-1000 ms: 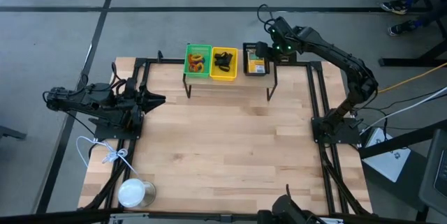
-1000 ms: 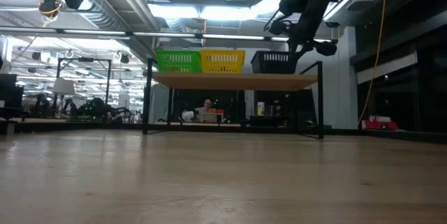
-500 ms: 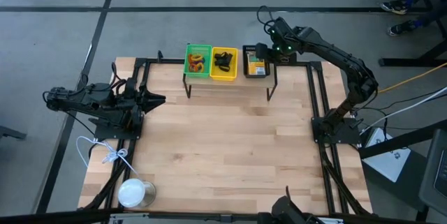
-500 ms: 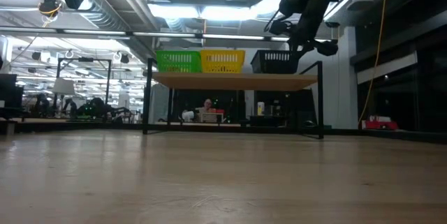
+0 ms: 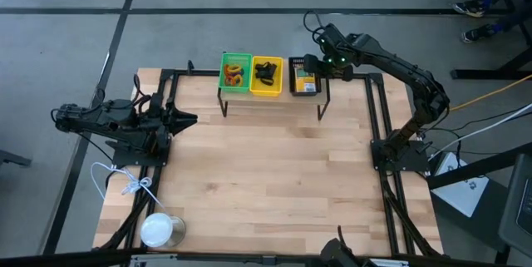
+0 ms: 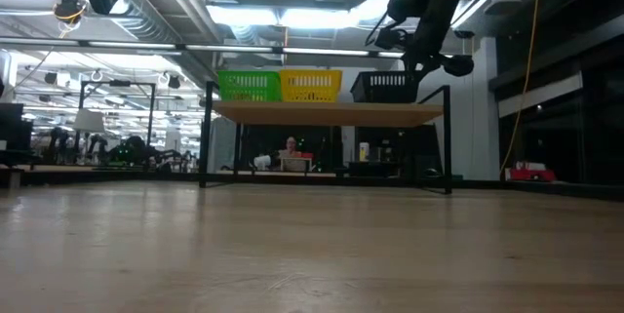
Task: Pick & Place Office Desk Supplies
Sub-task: Put the black basket on the shelf, then return to Home Position
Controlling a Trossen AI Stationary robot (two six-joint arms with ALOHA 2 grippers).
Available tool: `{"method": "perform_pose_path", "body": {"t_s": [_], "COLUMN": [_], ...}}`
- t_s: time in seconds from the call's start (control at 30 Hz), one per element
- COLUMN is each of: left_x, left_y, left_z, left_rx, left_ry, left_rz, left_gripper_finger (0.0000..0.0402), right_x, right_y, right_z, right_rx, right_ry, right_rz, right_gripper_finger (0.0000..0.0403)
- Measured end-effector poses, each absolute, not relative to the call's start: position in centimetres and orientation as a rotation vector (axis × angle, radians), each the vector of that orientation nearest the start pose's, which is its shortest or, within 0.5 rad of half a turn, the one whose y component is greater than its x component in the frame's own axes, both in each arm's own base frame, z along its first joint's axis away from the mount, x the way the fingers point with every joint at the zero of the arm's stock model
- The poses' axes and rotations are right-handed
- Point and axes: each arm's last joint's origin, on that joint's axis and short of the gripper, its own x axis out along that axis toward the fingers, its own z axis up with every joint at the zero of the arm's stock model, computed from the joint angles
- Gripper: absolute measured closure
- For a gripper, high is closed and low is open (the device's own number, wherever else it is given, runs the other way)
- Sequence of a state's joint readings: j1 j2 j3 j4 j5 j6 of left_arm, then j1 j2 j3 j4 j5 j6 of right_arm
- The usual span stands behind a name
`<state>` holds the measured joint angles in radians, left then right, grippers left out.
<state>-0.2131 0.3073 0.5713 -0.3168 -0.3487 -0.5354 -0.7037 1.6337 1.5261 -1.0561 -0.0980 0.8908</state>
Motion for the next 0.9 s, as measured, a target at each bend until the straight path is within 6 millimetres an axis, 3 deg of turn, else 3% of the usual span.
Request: {"method": "perform_pose_path", "body": {"t_s": [0.53,0.9], "left_x": [8.42,8.42], "left_y": [-0.81,-0.82], "left_z": [30.02,30.02], "left_rx": [-0.520,-0.520], "left_ry": [0.013,0.014], "left_rz": [0.144,0.144], "left_gripper_finger": [0.0320,0.0320], "right_x": [25.06,25.35], "right_y": [-20.66,-20.50], "right_z": [31.20,31.28], "right_rx": [1.264,1.254], "right_ry": [0.789,0.781], "right_rz": [-1.017,-0.998], "right_gripper_finger": [0.0387,0.0216]}}
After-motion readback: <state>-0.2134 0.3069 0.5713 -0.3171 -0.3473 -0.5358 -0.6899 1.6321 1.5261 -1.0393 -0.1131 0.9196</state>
